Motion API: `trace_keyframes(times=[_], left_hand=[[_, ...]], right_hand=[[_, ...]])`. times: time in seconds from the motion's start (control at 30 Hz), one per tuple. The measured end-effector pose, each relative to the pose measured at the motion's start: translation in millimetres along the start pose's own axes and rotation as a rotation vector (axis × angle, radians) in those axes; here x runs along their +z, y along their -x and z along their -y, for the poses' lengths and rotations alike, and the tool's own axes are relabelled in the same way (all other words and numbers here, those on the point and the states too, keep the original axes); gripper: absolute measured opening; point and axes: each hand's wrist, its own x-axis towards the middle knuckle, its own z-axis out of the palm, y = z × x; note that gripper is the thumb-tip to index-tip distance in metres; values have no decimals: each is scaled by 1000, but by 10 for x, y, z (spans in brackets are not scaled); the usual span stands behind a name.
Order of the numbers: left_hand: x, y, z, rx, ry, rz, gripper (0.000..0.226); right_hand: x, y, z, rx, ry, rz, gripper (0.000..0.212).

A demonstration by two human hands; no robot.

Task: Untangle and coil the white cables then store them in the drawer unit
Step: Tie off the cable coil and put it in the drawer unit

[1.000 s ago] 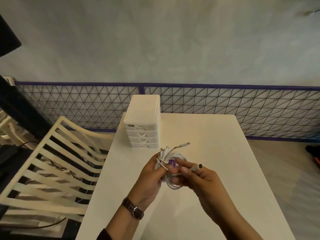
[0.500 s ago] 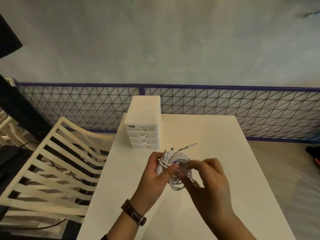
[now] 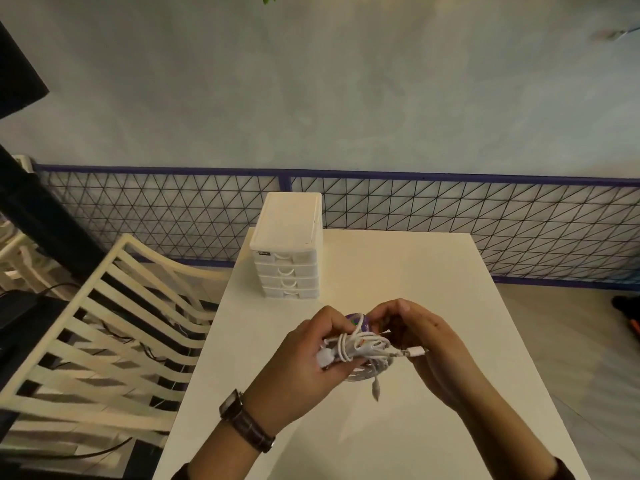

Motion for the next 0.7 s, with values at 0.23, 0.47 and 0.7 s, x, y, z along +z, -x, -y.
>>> trace_keyframes(times=[0.23,0.47,0.7], left_hand=[[24,-21,105,427,-489,-156,25],[68,-64,235,540,-493,-174,27],[89,-80,235,722,-568,-366,19]], right_hand=[[147,113,20,-49,49,-2,31],[146,92,143,-17,178,49,48],[207,14,178,74,313,4,40]])
